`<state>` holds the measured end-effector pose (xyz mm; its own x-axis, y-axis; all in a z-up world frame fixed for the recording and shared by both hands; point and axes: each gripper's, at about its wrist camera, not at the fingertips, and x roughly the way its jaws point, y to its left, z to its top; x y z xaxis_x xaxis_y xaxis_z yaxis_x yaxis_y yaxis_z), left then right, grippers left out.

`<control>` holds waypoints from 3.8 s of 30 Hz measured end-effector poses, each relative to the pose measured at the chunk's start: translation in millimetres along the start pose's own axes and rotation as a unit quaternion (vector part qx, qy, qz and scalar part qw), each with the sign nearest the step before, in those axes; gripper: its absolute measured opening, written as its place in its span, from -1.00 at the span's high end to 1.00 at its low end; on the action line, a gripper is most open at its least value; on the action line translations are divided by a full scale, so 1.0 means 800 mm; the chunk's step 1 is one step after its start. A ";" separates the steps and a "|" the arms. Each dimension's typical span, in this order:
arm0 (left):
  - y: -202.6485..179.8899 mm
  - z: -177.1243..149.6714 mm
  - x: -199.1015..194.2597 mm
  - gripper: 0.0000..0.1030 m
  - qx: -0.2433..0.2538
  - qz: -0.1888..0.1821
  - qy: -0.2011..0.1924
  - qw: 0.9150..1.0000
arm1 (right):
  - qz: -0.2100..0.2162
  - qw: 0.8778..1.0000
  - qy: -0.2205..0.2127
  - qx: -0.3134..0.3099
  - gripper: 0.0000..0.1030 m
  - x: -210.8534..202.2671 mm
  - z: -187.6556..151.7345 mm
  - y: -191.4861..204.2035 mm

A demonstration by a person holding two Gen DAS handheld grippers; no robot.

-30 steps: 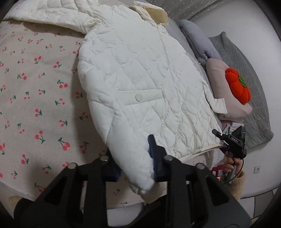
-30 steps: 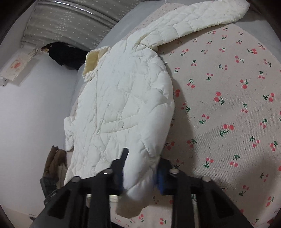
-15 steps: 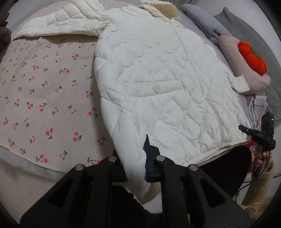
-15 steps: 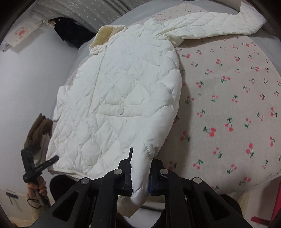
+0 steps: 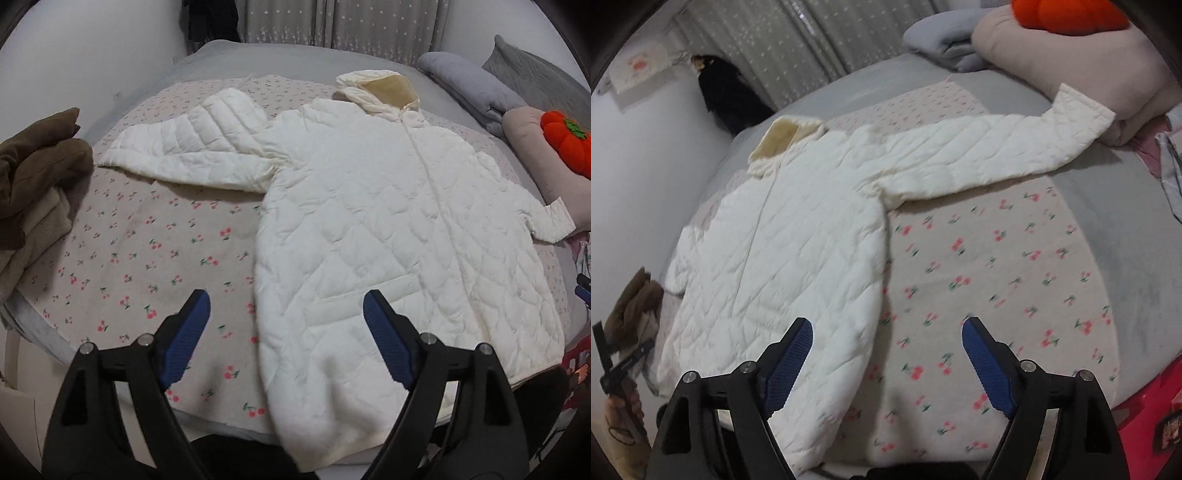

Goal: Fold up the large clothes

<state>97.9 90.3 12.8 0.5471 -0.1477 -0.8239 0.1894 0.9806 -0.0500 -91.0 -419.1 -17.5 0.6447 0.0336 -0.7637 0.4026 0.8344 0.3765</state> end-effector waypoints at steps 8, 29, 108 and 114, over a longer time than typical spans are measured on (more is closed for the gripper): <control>-0.134 0.039 0.020 -0.66 0.079 -0.086 0.012 0.993 | -0.083 0.988 -0.087 0.099 -0.65 0.024 0.098 -0.125; -0.462 0.102 0.221 -0.66 0.171 -0.309 0.012 0.935 | -0.180 0.964 -0.152 0.127 0.84 0.116 0.216 -0.242; 0.127 0.204 0.125 -0.66 -0.037 0.164 -0.001 0.986 | -0.077 0.962 0.109 -0.237 -0.80 0.259 0.172 0.253; 0.011 0.311 0.176 -0.79 0.049 0.114 -0.017 0.992 | -0.068 0.969 0.067 -0.230 -0.80 0.284 0.256 0.285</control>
<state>379.3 46.0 36.8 0.6120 0.0699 -0.7878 0.1360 0.9719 0.1919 280.7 -334.0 2.3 0.5033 -0.0480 -0.8628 0.1262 0.9918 0.0185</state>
